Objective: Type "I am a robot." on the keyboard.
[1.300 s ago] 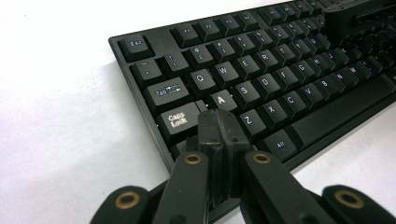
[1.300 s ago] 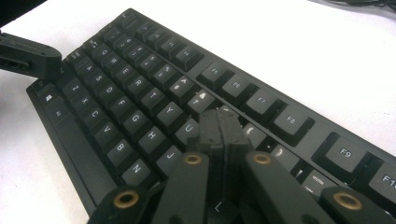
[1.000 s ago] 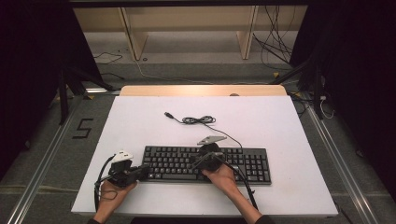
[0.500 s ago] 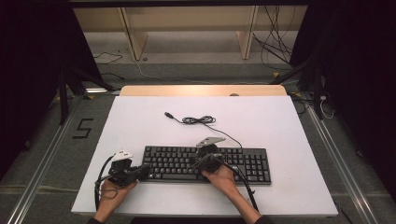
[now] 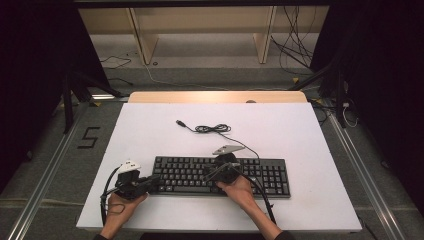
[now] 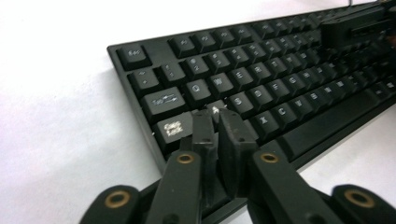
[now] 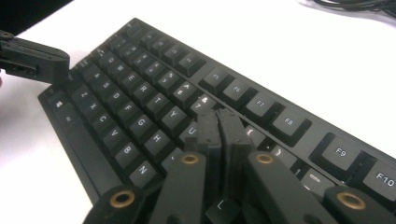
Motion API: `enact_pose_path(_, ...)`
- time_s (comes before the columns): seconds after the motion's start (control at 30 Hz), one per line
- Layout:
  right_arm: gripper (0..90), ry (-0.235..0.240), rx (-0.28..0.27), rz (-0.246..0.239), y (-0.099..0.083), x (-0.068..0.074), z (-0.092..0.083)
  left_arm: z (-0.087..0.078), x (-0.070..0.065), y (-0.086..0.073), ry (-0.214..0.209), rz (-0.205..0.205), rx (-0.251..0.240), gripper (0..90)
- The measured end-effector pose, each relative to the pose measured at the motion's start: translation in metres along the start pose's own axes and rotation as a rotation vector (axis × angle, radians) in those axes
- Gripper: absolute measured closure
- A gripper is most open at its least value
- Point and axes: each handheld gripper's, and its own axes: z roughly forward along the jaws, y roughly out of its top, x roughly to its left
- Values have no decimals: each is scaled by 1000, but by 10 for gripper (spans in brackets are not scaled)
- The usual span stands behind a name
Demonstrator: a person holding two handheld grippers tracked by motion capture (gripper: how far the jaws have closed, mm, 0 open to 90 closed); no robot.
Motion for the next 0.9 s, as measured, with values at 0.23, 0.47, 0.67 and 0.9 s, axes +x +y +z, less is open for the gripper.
enact_pose_path(0.23, 824, 36, -21, 3, 1, 0, -6, -3, -3, 1, -41, 1, -36, 708)
enact_pose_path(0.47, 662, 81, -40, 2, 2, 2, -13, -4, -5, 2, -50, -18, -55, 535)
enact_pose_path(0.67, 543, 99, -45, -2, 3, 4, -18, -6, -6, 3, -75, -19, -85, 450)
enact_pose_path(0.9, 468, 112, -38, -12, 2, 7, -19, -9, -9, 4, -95, -5, -126, 404)
